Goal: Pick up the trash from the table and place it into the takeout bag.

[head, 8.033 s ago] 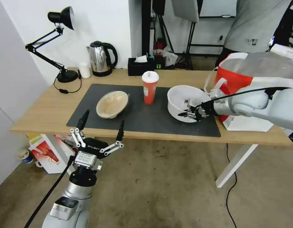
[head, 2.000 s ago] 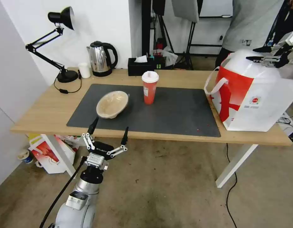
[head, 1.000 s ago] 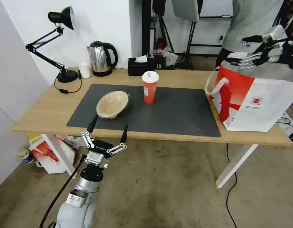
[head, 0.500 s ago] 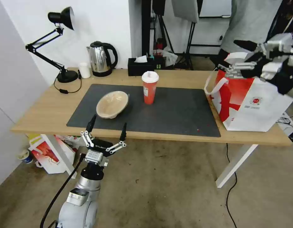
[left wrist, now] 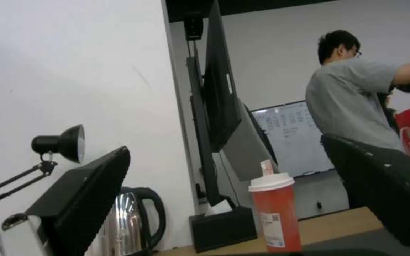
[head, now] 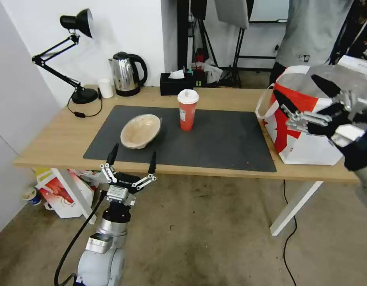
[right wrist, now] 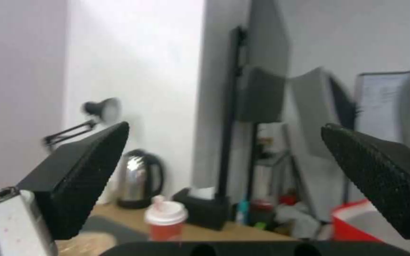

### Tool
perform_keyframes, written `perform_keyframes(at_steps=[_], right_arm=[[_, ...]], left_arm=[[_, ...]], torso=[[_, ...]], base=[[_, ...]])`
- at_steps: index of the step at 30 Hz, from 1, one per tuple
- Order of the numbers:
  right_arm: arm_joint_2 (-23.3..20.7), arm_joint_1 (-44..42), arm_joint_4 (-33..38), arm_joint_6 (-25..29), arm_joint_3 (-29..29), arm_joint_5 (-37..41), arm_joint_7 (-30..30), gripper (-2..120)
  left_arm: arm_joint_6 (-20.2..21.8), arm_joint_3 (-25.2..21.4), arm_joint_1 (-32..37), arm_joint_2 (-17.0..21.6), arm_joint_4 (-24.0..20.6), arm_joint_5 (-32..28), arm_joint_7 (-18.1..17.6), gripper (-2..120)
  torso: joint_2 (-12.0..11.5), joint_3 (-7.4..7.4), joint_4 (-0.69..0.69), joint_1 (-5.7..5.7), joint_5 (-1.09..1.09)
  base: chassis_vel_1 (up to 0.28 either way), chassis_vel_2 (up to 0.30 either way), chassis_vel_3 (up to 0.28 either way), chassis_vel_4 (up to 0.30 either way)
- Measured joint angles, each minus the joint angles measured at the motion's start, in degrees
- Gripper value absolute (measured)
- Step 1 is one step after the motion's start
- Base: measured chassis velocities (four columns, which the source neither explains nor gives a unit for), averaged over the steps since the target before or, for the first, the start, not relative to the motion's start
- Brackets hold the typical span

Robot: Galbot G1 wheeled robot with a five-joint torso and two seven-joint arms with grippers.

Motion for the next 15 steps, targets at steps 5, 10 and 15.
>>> perform_keyframes(at_steps=[5,10,15], right_arm=[[10.12,-0.49,0.43,1.77,-8.06,-12.44,4.47,100],[17.03,-1.0,0.43,3.04,-15.63,-20.35,6.72,100],[23.92,-0.52,0.43,5.95,-22.98,-31.52,9.3,100]], left_arm=[[0.14,0.11,-0.45,-0.95,0.53,0.01,-0.01,100],[0.22,-0.06,-0.49,-1.54,0.55,-0.06,-0.03,100],[0.21,-0.59,-0.45,-1.81,0.55,-0.33,-0.07,100]], torso=[[-0.01,0.0,0.0,0.0,-0.01],[-0.01,0.0,0.0,0.0,-0.01],[-0.01,0.0,0.01,0.0,-0.02]], base=[[0.0,0.0,0.0,0.0],[0.0,0.0,0.0,0.0],[0.0,0.0,0.0,0.0]])
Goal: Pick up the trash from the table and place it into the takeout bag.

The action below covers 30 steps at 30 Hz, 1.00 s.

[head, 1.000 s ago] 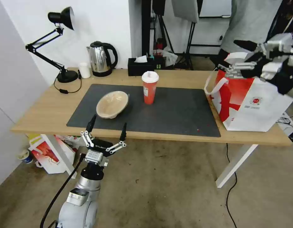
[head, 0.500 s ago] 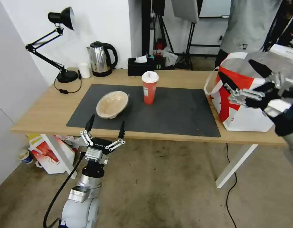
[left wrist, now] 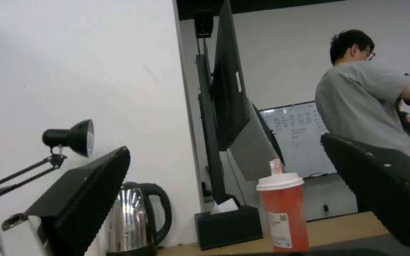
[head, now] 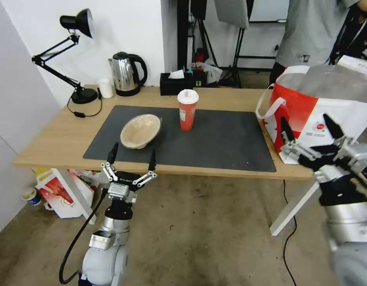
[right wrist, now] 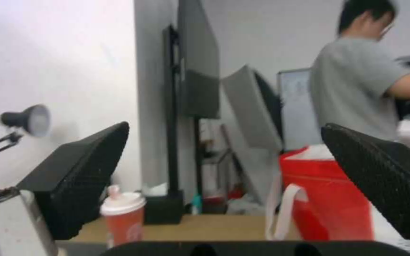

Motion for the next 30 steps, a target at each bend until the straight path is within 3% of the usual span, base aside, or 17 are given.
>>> perform_keyframes(at_steps=[7,11,30], right_arm=[[5.54,-1.27,-0.87,3.01,-6.2,-8.83,3.13,100],[8.97,-2.55,-4.87,8.38,-10.31,-14.46,3.3,100],[10.76,-4.87,-7.83,13.15,-16.35,-21.68,5.76,100]], left_arm=[[-0.07,-0.81,-0.27,-0.2,0.07,-0.65,-0.01,100],[-0.2,-1.18,-0.5,-0.24,0.57,-0.94,-0.02,100],[-0.31,-1.43,-0.48,-0.24,0.34,-1.03,0.01,100]], torso=[[0.0,0.0,0.0,0.0,0.01],[0.0,0.01,0.0,0.0,0.02],[0.0,0.0,0.0,0.0,0.02]], base=[[0.0,0.0,0.0,0.0],[0.0,0.0,0.0,0.0],[0.0,0.0,0.0,0.0]])
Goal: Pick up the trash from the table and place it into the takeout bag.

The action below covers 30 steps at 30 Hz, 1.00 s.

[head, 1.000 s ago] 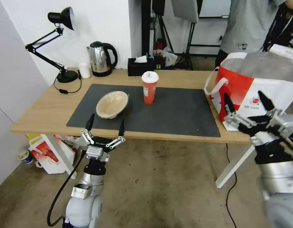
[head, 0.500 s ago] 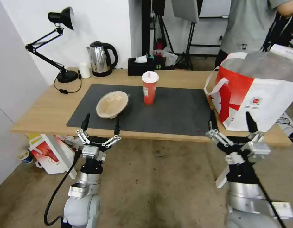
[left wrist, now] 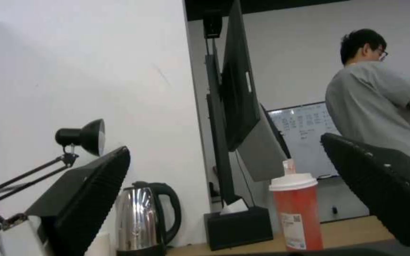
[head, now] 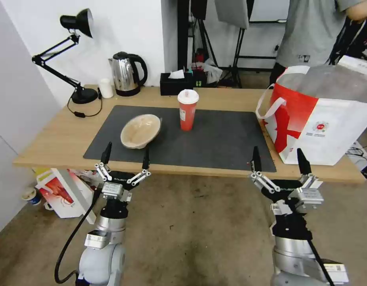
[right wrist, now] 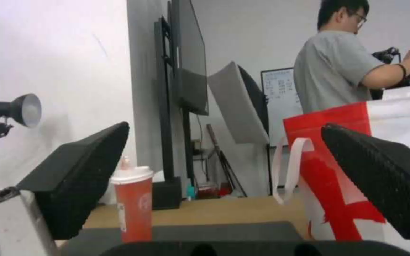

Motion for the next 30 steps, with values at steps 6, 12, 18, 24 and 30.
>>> perform_keyframes(at_steps=[6,12,18,24,30], right_arm=[[-0.33,-0.72,-0.19,0.58,-1.45,-1.1,0.06,100],[-0.66,-0.91,-0.26,0.59,-2.7,-1.31,0.07,100],[-1.75,-0.74,-1.25,-0.01,-5.5,-1.6,-0.46,100],[-4.32,1.7,-2.66,-4.39,-6.68,2.07,-2.23,100],[-10.66,8.46,-4.55,-13.23,-6.57,11.26,-4.14,100]], left_arm=[[-0.03,-0.17,0.14,0.02,-0.15,0.0,0.02,100],[-0.06,-0.18,0.2,0.0,-0.27,0.06,0.04,100],[-0.07,-0.06,0.27,-0.02,-0.51,0.16,0.06,100],[-0.07,0.58,0.74,-0.03,-1.0,0.41,0.16,100],[-0.06,1.45,0.83,-0.02,-0.82,1.5,0.24,100]], torso=[[0.0,0.0,0.0,0.0,0.0],[0.0,0.0,0.0,0.0,0.0],[0.0,0.0,0.0,0.0,0.0],[0.0,0.0,0.0,0.0,0.0],[0.0,0.0,0.0,0.0,0.01]], base=[[0.0,0.0,0.0,0.0],[0.0,0.0,0.0,0.0],[0.0,0.0,0.0,0.0],[0.0,0.0,0.0,0.0],[0.0,0.0,0.0,0.0]])
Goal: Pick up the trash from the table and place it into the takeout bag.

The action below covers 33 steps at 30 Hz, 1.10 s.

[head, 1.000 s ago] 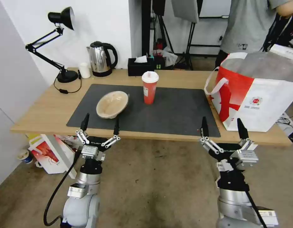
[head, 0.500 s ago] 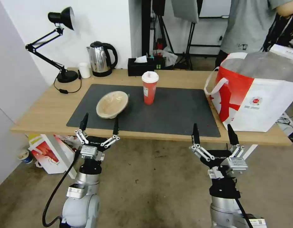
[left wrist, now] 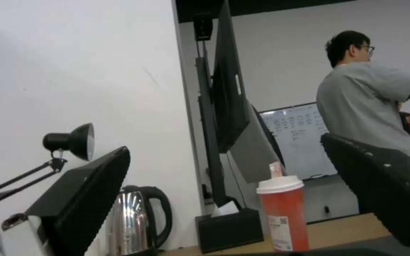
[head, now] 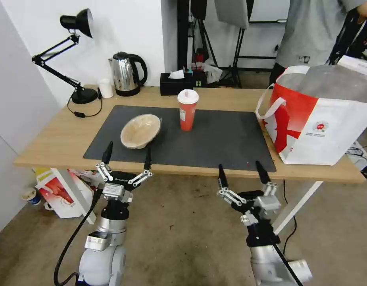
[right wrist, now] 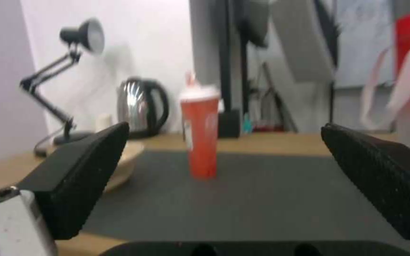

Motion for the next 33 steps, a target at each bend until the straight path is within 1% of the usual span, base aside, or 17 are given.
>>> perform_keyframes(at_steps=[2,3,4,6,7,8,9,10,13,14,17,18,21,30,33], right_arm=[[-3.87,4.03,-1.33,-2.56,-0.02,4.63,-0.51,100],[-4.82,5.01,-1.77,-3.04,-0.1,5.7,-0.61,100],[-4.82,5.01,-1.77,-3.04,-0.1,5.7,-0.61,100],[-7.75,8.65,-3.27,-4.46,-0.59,9.02,-0.85,100],[-10.0,12.68,-4.86,-6.06,-1.62,12.28,-0.94,100],[-11.16,15.63,-6.2,-6.98,-2.67,14.48,-0.99,100],[-11.16,15.63,-6.2,-6.98,-2.67,14.48,-0.99,100],[-12.04,19.11,-8.15,-7.96,-4.2,16.5,-1.14,100],[-12.51,25.47,-12.43,-9.08,-8.29,19.15,-1.47,100],[-12.51,25.47,-12.43,-9.08,-8.29,19.15,-1.47,100],[-12.42,31.98,-16.67,-9.36,-12.69,21.22,-1.93,100],[-12.42,31.98,-16.67,-9.36,-12.69,21.22,-1.93,100],[-11.79,37.45,-20.09,-9.82,-15.56,23.31,-2.47,100],[-11.1,45.13,-24.71,-11.12,-20.14,25.36,-2.57,100],[-11.11,45.92,-25.37,-11.14,-20.55,25.54,-2.63,100]], left_arm=[[0.04,0.28,0.08,-0.03,0.03,0.23,0.01,100],[0.06,0.33,0.09,-0.05,0.03,0.25,0.0,100],[0.06,0.33,0.09,-0.05,0.03,0.25,0.0,100],[0.19,0.46,0.09,-0.07,0.04,0.35,0.0,100],[0.39,0.58,0.14,-0.07,0.03,0.47,0.01,100],[0.68,0.71,0.27,-0.09,0.0,0.55,0.0,100],[0.68,0.71,0.27,-0.09,0.0,0.55,0.0,100],[0.84,0.88,0.36,-0.09,-0.03,0.62,-0.03,100],[1.08,0.87,0.53,-0.11,-0.08,0.9,-0.11,100],[1.08,0.87,0.53,-0.11,-0.08,0.9,-0.11,100],[1.22,0.01,0.59,-0.11,-0.09,1.05,-0.15,100],[1.22,0.01,0.59,-0.11,-0.09,1.05,-0.15,100],[1.25,-0.9,0.57,-0.08,0.18,1.02,-0.16,100],[1.37,-1.61,0.5,0.19,0.32,0.93,-0.13,100],[1.39,-1.65,0.5,0.28,0.38,0.92,-0.12,100]], torso=[[0.0,0.0,0.01,0.0,0.0],[0.0,0.0,0.0,0.0,-0.01],[0.0,0.0,0.0,0.0,-0.01],[0.0,0.01,-0.01,0.0,-0.01],[0.0,0.01,0.01,0.0,0.0],[0.0,0.01,0.01,0.0,0.0],[0.0,0.01,0.01,0.0,0.0],[0.0,0.0,0.01,0.0,-0.02],[0.0,0.01,-0.01,0.0,-0.01],[0.0,0.01,-0.01,0.0,-0.01],[-0.01,0.01,0.01,0.0,-0.02],[-0.01,0.01,0.01,0.0,-0.02],[0.0,0.0,0.0,0.01,-0.02],[-0.01,0.0,0.01,0.01,-0.01],[-0.01,0.0,0.0,0.0,-0.01]], base=[[0.0,0.0,0.0,0.0],[0.0,0.0,0.0,0.0],[0.0,0.0,0.0,0.0],[0.0,0.0,0.0,0.0],[0.0,0.0,0.0,0.0],[0.0,0.0,0.0,0.0],[0.0,0.0,0.0,0.0],[0.0,0.0,0.0,0.0],[0.0,0.0,0.0,0.0],[0.0,0.0,0.0,0.0],[0.0,0.0,0.0,0.0],[0.0,0.0,0.0,0.0],[0.0,0.0,0.0,0.0],[0.0,0.0,0.0,0.0],[0.0,0.0,0.0,0.0]])
